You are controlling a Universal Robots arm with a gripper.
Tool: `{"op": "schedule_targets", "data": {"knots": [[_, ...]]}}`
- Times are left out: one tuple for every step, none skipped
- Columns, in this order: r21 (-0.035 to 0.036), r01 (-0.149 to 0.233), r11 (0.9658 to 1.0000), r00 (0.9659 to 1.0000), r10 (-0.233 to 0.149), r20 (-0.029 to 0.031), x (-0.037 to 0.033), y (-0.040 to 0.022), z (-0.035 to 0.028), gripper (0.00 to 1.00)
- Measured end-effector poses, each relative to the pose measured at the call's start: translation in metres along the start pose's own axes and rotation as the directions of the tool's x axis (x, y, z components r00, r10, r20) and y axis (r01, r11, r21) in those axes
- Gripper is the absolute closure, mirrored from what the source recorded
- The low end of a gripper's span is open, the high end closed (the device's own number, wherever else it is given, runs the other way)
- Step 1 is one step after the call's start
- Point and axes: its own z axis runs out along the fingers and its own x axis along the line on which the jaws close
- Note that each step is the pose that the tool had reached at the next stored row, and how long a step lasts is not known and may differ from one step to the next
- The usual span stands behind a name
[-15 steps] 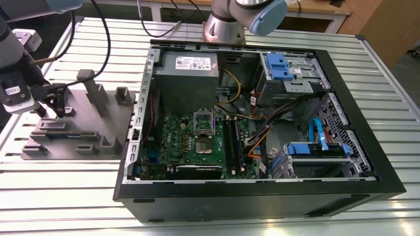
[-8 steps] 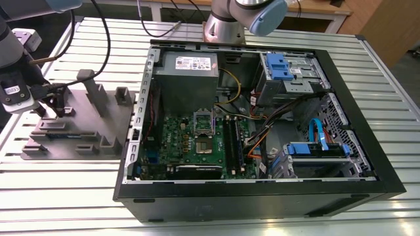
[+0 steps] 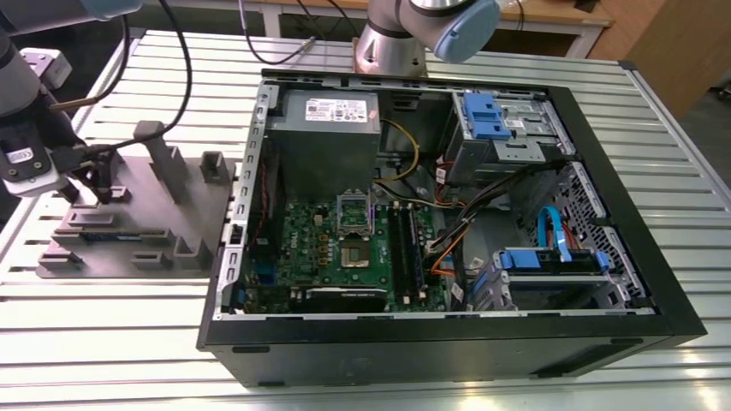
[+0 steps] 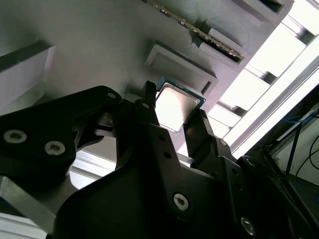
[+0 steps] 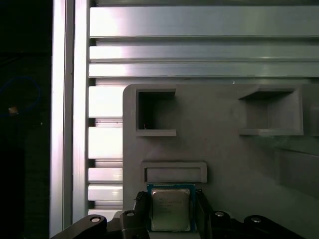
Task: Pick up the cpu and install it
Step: 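Pick up the cpu and move it towards the insertion slot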
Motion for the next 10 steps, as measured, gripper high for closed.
{"op": "schedule_targets", "data": {"knots": [[-0.0001, 0.0, 1.0, 1.0, 0.0, 0.0002, 0.0, 0.0, -0.0007, 0.53], [-0.0001, 0.0, 1.0, 1.0, 0.0, 0.0001, 0.0, 0.0001, -0.0014, 0.53], [-0.0002, 0.0, 1.0, 1.0, 0.0, 0.0003, -0.0001, 0.0001, -0.0018, 0.53], [-0.0003, 0.0, 1.0, 1.0, 0.0, 0.0005, -0.0001, 0.0001, -0.0019, 0.53], [-0.0003, 0.0, 1.0, 1.0, 0.0, 0.0005, -0.0001, 0.0001, -0.0021, 0.53], [-0.0002, 0.0, 1.0, 1.0, 0.0, 0.0003, 0.0, 0.0002, -0.0026, 0.53], [-0.0001, 0.0, 1.0, 1.0, 0.0, 0.0002, 0.0, 0.0001, -0.003, 0.53], [-0.0001, 0.0, 1.0, 1.0, 0.0, 0.0002, 0.0, 0.0002, -0.0033, 0.53], [-0.0002, 0.0, 1.0, 1.0, 0.0, 0.0003, 0.0, 0.0002, -0.0035, 0.53], [-0.0002, 0.0, 1.0, 1.0, 0.0, 0.0004, 0.0, 0.0002, -0.0038, 0.53]]}}
